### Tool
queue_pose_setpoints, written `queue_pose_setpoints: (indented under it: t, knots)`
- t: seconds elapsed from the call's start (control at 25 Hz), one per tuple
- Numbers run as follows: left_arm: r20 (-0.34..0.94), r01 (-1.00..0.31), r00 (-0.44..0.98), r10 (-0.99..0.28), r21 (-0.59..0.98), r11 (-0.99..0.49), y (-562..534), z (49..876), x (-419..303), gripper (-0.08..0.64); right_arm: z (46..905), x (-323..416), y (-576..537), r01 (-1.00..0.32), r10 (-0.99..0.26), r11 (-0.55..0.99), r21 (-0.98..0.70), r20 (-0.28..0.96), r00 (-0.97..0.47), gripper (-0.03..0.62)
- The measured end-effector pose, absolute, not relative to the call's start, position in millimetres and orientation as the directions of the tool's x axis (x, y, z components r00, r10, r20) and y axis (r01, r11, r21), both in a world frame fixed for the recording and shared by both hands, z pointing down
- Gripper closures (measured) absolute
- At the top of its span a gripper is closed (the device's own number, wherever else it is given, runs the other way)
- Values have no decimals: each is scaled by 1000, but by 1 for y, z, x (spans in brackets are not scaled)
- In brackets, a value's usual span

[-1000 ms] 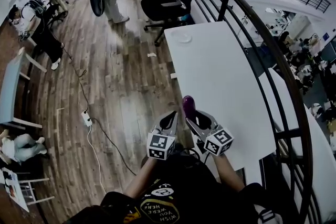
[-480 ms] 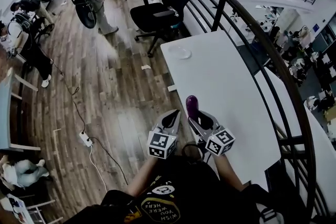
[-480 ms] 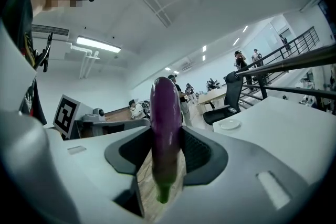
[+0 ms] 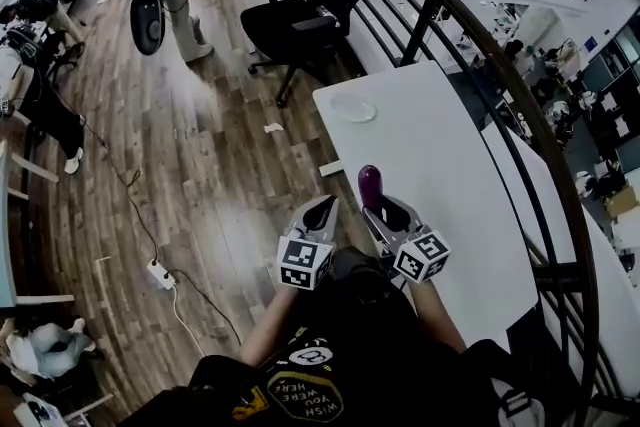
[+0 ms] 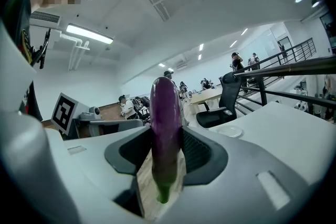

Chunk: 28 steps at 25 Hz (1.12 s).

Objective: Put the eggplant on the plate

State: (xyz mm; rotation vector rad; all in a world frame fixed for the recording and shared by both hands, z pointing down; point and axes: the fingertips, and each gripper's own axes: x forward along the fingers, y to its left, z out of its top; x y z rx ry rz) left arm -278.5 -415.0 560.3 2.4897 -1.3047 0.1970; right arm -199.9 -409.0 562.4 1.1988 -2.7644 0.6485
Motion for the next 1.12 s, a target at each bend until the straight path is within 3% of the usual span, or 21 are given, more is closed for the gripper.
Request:
queue_pose_setpoints:
  t: [0.52,0.84,1.12]
  knots:
    - [312,-829,559,-768,193,-525,-581,590,-317,555,591,-222,-573,-732,-691,587,-347,256,-676,413]
    - [354,-800,592,-724,149,-581,-689,615,-300,555,604,-211,-676,-749,-716,562,-350,246,-653,413]
    - [387,-789,602,-699,154,-594,-743,642,-288,555,653,-195,-736,-775,-689,577,-256,357,-631,413]
